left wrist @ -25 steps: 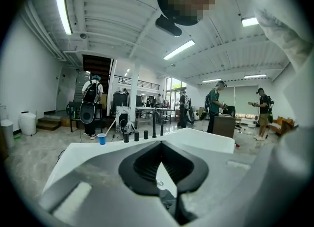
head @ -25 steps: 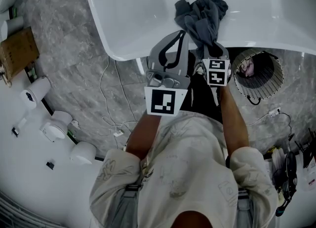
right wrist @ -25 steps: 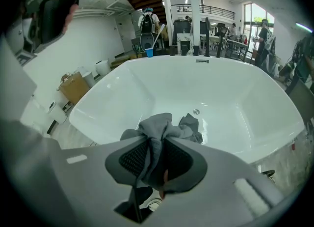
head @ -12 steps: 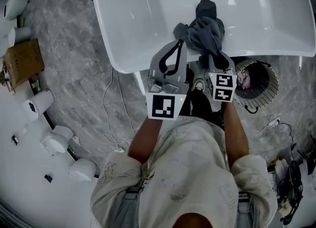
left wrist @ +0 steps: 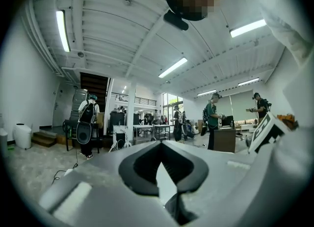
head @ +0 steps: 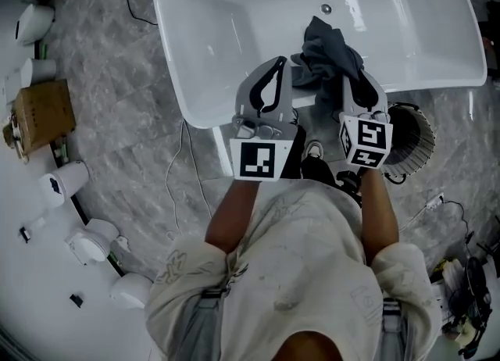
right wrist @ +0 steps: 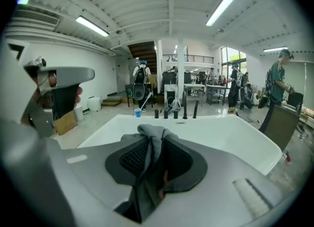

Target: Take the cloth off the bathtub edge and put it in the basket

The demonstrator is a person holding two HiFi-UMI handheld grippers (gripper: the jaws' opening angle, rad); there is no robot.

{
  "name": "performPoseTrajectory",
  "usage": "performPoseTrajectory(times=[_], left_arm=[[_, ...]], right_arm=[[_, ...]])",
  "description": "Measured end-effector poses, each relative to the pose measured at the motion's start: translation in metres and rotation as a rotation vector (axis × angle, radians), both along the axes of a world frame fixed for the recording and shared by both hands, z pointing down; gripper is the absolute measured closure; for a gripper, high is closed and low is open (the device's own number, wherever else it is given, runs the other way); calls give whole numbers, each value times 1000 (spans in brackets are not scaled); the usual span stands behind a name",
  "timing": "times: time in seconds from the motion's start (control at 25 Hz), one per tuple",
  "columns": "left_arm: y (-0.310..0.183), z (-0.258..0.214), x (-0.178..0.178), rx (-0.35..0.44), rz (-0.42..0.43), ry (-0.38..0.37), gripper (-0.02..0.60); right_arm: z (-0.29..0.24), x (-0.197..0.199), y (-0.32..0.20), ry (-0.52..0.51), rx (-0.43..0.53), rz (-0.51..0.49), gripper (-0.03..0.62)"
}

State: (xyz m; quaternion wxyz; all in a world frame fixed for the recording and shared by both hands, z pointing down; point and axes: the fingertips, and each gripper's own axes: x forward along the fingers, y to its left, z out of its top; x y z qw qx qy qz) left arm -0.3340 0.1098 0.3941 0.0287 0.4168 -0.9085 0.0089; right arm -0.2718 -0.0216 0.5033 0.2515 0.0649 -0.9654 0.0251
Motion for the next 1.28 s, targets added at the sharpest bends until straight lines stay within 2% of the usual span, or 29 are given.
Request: performPoseTrajectory(times=[0.6,0.88,1.0,1.28], left_arm=[[-15,-75,0,91,27,-116,581],[-24,-117,-2,145,38,-195,581],[-28,-134,-6,177,49,-205,581],[-59,-153,0,207,145,-195,581]], right_arm=[[-170,-5,-30,-328,127,52,507],[-256,1,-46,-496,203,76,507],[-285,5,-51,-545,232,83,508],[-336,21,-66,-625,337,156,542]])
